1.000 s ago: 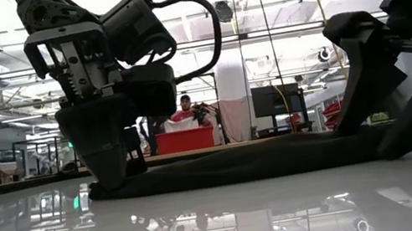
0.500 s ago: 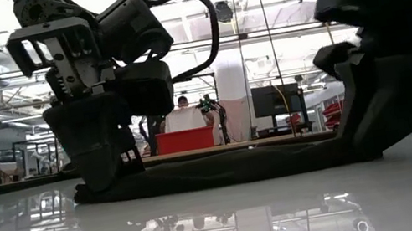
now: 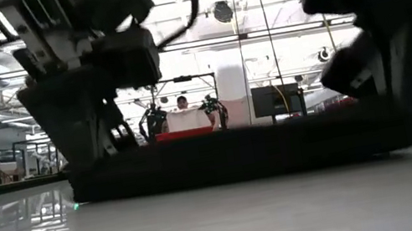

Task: Roll napkin
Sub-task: Roll the black napkin

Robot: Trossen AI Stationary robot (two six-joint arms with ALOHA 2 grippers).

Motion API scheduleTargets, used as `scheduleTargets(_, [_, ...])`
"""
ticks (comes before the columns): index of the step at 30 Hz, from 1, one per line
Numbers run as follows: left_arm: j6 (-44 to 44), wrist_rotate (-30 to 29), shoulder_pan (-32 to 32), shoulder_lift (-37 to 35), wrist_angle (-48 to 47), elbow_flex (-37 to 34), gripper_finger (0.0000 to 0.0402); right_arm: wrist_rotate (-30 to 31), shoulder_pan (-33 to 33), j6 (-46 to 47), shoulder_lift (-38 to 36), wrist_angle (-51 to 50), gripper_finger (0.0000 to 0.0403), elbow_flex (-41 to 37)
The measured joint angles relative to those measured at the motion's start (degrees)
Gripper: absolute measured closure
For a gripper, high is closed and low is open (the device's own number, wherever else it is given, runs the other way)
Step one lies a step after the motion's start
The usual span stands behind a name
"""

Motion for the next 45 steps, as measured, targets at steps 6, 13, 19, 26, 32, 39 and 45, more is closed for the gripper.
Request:
scheduleTargets(6, [-3.9, -1.5, -1.0, -3.5, -0.6, 0.0, 0.04, -11.5, -2.7, 6.6, -0.9, 5.5, 0.0398, 0.0])
scheduleTargets(13, [-9.3, 2.6, -1.1, -3.1, -2.0, -0.2, 0.04, -12.6, -4.0, 10.9, -0.6, 8.6, 0.0398, -0.1])
scheduleTargets(19, [-9.2, 1.1, -0.8, -3.1, -3.0, -0.1, 0.04, -15.2, -6.1, 16.9, -0.7, 12.7, 0.0398, -3.4])
scheduleTargets(26, [-8.7, -2.5, 0.6, -3.0, -3.0, -0.1, 0.04, -15.7, -6.6, 23.3, -0.3, 17.0, 0.0396, -7.6])
scheduleTargets(32, [-6.6, -3.8, 1.1, -2.8, -3.5, 0.0, 0.039, -15.9, -6.6, 25.7, 2.8, 18.1, 0.0379, -7.7])
scheduleTargets(39, [-4.4, -4.7, 0.7, -0.7, -4.1, -0.1, 0.0381, -13.4, -6.5, 27.0, 4.5, 19.0, 0.0371, -7.5])
scheduleTargets(45, [-1.7, -8.2, 0.1, -0.7, -4.0, -0.2, 0.0379, -12.0, -6.5, 26.8, 4.5, 18.8, 0.037, -7.6])
